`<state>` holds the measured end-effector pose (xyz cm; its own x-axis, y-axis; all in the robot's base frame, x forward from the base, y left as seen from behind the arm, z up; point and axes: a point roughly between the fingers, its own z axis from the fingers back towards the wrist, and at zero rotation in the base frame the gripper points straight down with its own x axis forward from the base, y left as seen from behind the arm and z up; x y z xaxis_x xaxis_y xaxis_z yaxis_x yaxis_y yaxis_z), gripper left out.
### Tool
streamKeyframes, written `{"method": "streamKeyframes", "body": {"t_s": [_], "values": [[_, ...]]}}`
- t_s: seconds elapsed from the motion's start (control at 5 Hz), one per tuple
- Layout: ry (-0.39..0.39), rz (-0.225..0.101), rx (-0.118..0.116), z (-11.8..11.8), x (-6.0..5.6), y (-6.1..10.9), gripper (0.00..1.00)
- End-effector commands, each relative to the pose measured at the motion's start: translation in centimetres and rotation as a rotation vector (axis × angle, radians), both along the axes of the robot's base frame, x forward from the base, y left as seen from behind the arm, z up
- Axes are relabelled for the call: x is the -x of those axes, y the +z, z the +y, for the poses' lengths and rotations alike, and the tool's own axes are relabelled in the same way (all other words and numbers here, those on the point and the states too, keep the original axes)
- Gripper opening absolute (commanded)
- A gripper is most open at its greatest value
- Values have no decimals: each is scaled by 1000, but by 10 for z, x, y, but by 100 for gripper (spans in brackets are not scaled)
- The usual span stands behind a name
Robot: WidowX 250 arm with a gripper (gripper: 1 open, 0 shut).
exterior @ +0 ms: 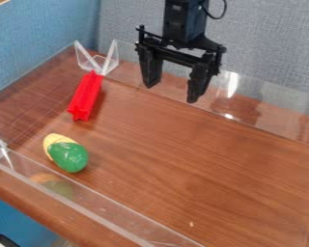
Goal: Put the red object to the right side of the table
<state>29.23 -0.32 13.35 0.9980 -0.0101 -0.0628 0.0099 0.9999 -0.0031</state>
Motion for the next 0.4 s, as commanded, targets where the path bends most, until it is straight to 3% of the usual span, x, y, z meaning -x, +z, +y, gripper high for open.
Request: {"method": "streamKeyframes", "body": {"t_s": [0.0, 0.2], "values": [[-18, 17, 1, 7, -4, -9, 100], [61, 22, 1, 38, -5, -12, 100]]}}
